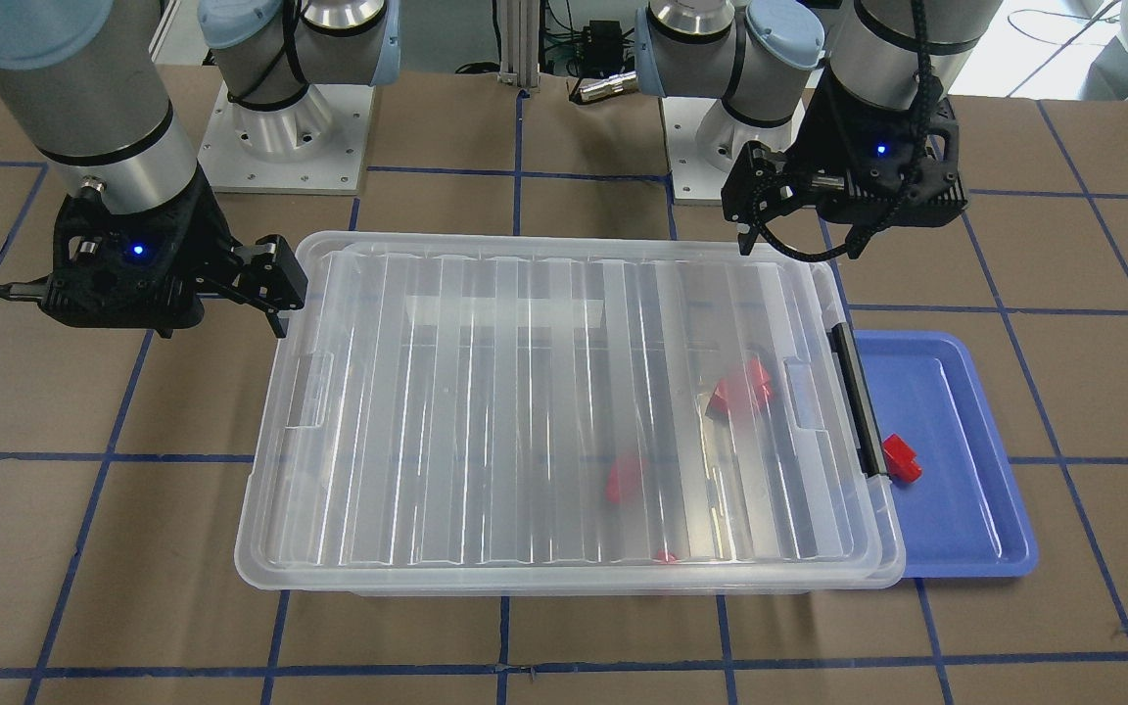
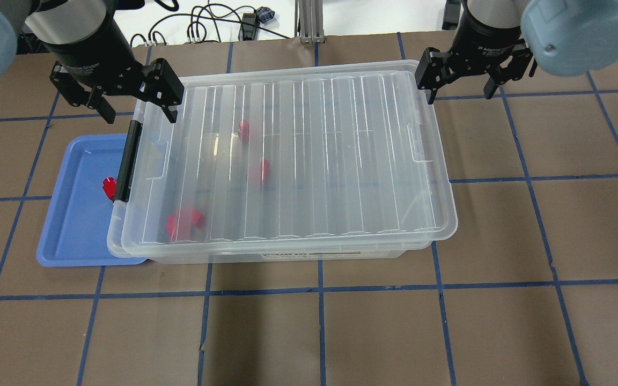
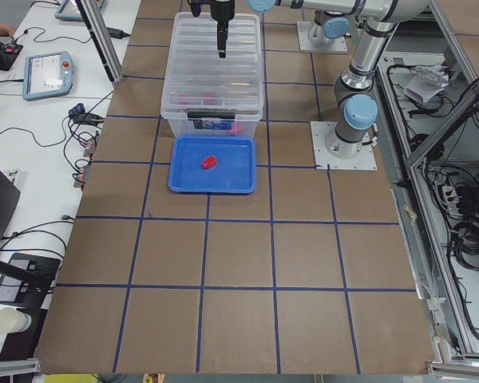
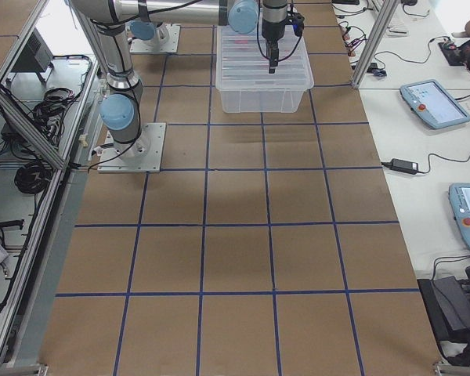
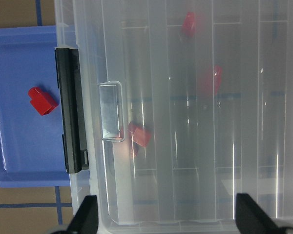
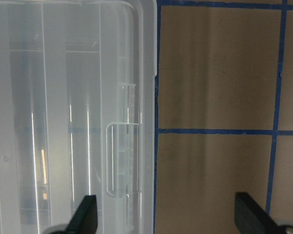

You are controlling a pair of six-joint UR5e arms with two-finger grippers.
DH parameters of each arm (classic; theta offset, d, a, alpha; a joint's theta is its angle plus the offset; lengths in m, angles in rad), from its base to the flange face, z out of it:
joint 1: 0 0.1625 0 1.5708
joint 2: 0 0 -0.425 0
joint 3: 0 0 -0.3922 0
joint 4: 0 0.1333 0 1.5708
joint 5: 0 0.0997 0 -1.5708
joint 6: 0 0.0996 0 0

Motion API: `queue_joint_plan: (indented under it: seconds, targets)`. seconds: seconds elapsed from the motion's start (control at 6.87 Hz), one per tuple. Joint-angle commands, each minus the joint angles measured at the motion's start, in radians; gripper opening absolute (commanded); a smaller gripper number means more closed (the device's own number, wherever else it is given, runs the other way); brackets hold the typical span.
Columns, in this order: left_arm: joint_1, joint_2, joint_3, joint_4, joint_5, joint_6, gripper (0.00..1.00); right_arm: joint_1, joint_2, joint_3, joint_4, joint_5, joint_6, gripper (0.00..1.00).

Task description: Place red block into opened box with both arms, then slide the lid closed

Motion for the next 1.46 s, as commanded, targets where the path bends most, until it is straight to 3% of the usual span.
queue_joint_plan:
  seconds: [0.0,0.58,0.73,0.87,1.31]
  targets:
    - [-0.001,-0.001,-0.001,0.0,-0.001,0.0,1.0,0.0,0.0,0.0,0.001,0.0,0.0,1.0]
    - [-0.001,-0.002,0.001,0.001,-0.001,0.0,1.0,-0.012,0.038,0.005,-0.063,-0.025,-0.01,1.0]
    - [-0.001,-0.002,0.001,0.0,-0.001,0.0,1.0,-0.012,0.101,0.035,-0.092,-0.025,-0.008,1.0]
    - [-0.001,0.004,0.001,0.001,-0.001,0.0,1.0,-0.011,0.121,0.089,-0.197,-0.026,-0.01,1.0]
    - [-0.001,-0.002,0.001,0.003,-0.001,0.0,1.0,-0.014,0.123,0.14,-0.255,-0.028,-0.011,1.0]
